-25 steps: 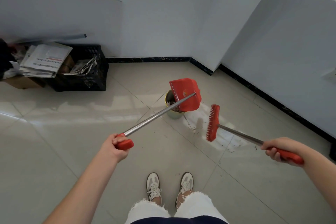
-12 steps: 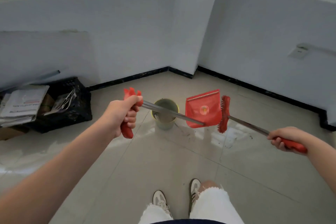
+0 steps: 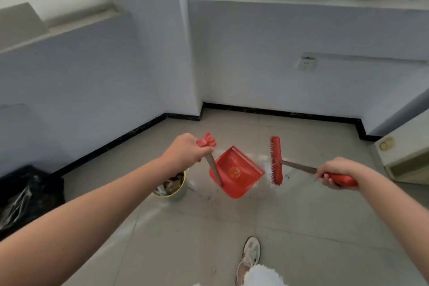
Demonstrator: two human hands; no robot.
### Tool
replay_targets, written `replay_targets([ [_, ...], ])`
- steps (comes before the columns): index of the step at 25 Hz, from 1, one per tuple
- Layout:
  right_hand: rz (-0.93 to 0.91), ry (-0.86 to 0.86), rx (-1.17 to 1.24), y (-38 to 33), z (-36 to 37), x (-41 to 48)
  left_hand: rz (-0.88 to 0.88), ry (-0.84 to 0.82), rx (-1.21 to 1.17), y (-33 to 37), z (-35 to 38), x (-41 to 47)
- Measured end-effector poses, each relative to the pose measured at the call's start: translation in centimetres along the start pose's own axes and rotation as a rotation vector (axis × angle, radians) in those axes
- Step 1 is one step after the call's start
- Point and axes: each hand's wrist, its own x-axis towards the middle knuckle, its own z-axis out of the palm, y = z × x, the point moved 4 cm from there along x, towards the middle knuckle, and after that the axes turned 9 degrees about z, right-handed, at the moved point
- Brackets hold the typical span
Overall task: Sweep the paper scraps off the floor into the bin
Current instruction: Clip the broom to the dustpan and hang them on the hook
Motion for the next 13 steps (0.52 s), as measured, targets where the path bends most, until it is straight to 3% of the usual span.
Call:
replay_targets([
  [8,-0.002,-0.067,0.003,-5.0,-4.3,5.3,0.134,-0.308,0.650,2.2,8.5,10.6],
  [13,0.039,-0.122,-0.036,-7.7,-2.9,7.3,0.146,-0.441,0.727,0.0,14.4,13.6],
])
